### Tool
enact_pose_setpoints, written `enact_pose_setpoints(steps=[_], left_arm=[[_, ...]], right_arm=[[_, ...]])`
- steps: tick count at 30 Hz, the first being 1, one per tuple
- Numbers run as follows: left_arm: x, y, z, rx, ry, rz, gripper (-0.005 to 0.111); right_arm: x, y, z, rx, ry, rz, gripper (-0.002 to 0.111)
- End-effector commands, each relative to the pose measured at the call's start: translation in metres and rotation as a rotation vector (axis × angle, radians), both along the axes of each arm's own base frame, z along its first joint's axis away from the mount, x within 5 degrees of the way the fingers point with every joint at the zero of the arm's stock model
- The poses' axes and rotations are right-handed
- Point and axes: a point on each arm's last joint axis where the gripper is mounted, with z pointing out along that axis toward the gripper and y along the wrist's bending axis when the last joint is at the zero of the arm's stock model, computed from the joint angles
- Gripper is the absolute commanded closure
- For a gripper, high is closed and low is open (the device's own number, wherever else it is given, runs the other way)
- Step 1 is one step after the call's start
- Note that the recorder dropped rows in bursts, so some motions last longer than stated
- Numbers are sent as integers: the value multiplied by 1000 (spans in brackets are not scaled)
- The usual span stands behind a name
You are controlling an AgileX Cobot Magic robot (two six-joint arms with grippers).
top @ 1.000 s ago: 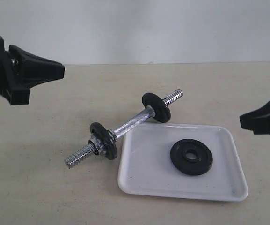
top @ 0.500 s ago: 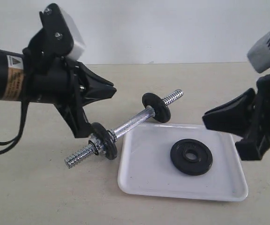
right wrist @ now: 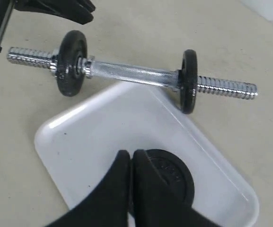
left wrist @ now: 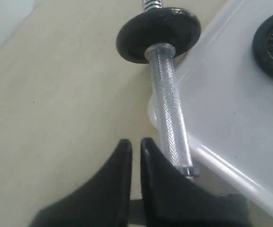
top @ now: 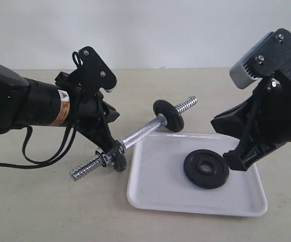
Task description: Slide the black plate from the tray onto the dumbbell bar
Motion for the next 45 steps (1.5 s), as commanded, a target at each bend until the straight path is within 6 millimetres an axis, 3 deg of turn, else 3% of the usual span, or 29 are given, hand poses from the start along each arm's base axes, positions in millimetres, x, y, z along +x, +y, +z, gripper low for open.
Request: enact_pose_setpoints(steps=[1, 8, 14, 17, 25, 45], left_arm=[[18, -14, -2, -32, 4, 25, 102], [43, -43, -1, -175, 79, 10, 102], [60, -58, -21, -185, 130, -11, 102], [61, -59, -33, -149, 132, -27, 102], [63, -57, -34, -66, 62, -86, 102], [63, -58, -40, -104, 114, -34, 102]], right_arm=[[3, -4, -1, -40, 6, -48, 108], [3, -6, -3, -49, 21, -70, 108], [1, -5, -4, -52, 48, -61, 108], [1, -6, -4, -68, 40, -55, 108], [1, -6, -4, -67, 36, -57, 108], [1, -6, -4, -68, 36, -57, 108]])
